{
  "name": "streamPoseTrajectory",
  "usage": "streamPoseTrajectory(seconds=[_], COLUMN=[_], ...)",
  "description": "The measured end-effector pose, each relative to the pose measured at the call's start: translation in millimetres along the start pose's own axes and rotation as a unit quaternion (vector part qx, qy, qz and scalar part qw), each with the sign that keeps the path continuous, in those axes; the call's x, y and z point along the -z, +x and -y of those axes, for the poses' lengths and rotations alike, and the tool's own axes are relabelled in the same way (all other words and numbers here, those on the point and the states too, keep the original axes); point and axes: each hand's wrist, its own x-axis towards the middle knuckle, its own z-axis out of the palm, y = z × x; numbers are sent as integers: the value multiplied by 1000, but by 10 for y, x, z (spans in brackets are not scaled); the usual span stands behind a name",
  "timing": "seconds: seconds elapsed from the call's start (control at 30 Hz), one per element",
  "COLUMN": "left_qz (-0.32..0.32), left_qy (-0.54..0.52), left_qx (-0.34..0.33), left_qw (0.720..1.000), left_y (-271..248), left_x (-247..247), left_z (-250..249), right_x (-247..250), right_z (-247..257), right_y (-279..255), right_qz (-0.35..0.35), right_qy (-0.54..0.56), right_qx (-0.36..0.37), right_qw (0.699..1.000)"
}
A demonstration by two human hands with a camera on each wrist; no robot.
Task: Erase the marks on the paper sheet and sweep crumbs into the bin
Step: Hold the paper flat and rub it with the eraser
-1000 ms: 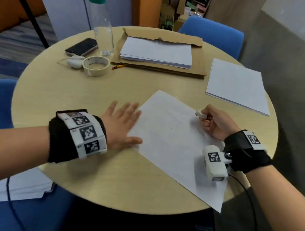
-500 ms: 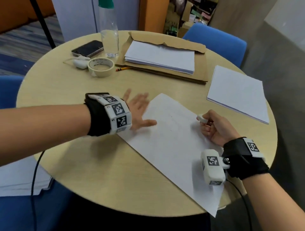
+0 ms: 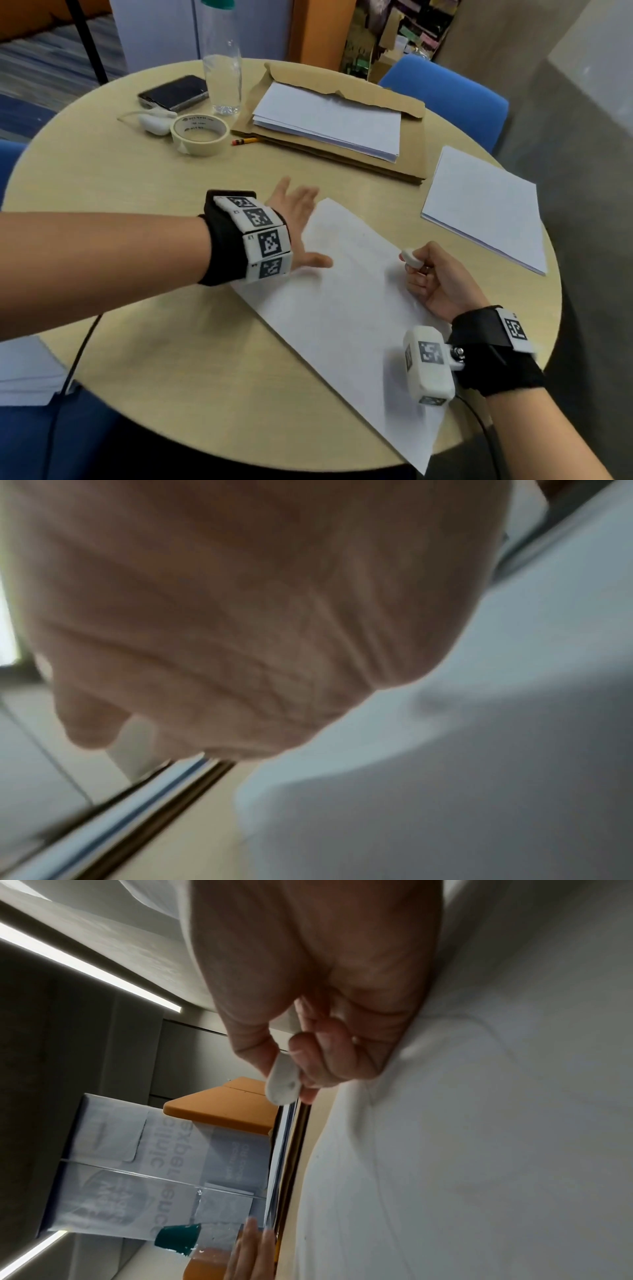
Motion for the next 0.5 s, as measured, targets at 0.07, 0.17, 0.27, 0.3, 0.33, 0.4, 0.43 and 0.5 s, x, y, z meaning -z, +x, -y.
streamPoseTrajectory(seconds=[0.07, 0.17, 0.27, 0.3, 0.33, 0.4, 0.43, 0.5], left_qz=[-11, 36, 29, 5, -8, -1, 6, 26], left_qy=[-66, -126, -124, -154, -172, -122, -85, -71], left_qx=[-86, -249, -270, -228, -163, -40, -11, -48], left_qw=[994, 960, 954, 961, 971, 992, 996, 996], left_y=[-7, 33, 302, 393, 472, 550, 547, 505], left_x=[91, 157, 136, 118, 95, 94, 97, 119], left_z=[-171, -548, -465, -339, -177, 135, 223, 256], right_x=[1, -7, 0, 6, 10, 17, 20, 12], right_z=[5, 8, 1, -1, -6, 0, 3, 11], right_y=[-1, -8, -12, -18, -24, -30, -24, -10], right_qz=[-2, -1, -9, -9, -10, -8, -7, -13], right_qy=[5, 14, 31, 34, 39, 52, 55, 47], right_qx=[-2, -2, -6, -8, -10, -12, -13, -17], right_qw=[1000, 1000, 999, 999, 999, 999, 998, 999])
